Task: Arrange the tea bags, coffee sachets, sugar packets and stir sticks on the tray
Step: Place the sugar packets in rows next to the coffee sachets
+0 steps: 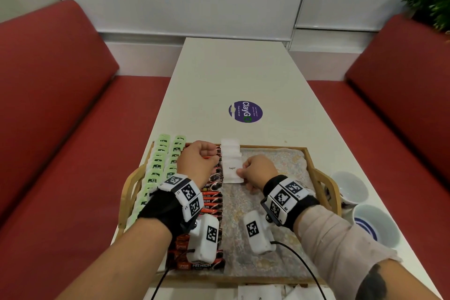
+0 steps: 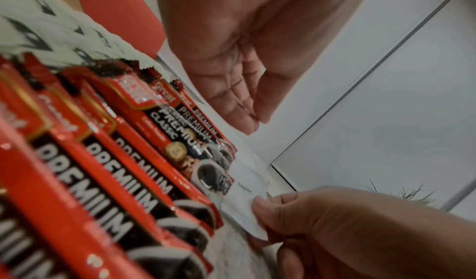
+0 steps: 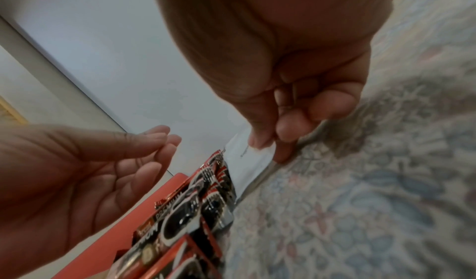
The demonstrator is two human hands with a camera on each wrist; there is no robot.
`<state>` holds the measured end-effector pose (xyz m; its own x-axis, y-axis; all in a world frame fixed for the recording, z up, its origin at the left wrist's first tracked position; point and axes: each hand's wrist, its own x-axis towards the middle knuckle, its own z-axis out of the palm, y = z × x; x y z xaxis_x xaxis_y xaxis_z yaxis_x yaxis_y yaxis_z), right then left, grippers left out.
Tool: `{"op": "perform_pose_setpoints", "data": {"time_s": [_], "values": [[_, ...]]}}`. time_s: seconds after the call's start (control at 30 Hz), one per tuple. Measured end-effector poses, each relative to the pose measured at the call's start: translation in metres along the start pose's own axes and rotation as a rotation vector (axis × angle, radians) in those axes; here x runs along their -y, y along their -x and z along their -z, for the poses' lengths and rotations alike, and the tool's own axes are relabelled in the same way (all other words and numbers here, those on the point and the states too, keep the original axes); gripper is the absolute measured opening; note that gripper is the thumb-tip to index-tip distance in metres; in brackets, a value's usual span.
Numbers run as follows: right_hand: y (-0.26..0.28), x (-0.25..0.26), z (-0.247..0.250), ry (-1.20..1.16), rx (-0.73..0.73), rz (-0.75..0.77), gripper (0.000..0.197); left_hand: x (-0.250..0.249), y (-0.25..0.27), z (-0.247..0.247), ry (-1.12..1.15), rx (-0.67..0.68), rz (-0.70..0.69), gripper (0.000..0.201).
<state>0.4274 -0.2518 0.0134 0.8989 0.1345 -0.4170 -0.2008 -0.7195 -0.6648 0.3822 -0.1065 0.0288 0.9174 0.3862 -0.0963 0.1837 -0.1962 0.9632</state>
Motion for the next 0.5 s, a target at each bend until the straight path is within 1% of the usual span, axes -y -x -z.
{"op": "perform_pose_setpoints", "data": {"time_s": [0.1, 0.2, 0.3, 0.43, 0.5], "values": [[-0.0027, 0.0007, -0.0008, 0.110, -0.009, -0.001, 0.032, 0.0012, 0.0008, -0.0011, -0.002, 0.022, 0.002, 0.019], [-0.0047, 0.0002, -0.0011, 0.158, -0.012, -0.012, 0.037, 0.0017, 0.0022, -0.0016, -0.004, 0.034, -0.002, 0.020], [-0.0054, 0.0000, -0.0015, 0.201, -0.018, -0.023, 0.038, 0.0020, 0.0034, -0.0026, 0.000, 0.039, 0.000, 0.020], [-0.0045, 0.0015, -0.0008, 0.228, -0.028, -0.022, 0.032, 0.0015, 0.0059, -0.0041, -0.026, 0.060, -0.006, 0.019], [-0.0008, 0.0024, 0.0005, 0.221, -0.033, -0.018, 0.033, -0.0003, 0.0089, -0.0041, -0.039, 0.063, 0.003, 0.020]]}}
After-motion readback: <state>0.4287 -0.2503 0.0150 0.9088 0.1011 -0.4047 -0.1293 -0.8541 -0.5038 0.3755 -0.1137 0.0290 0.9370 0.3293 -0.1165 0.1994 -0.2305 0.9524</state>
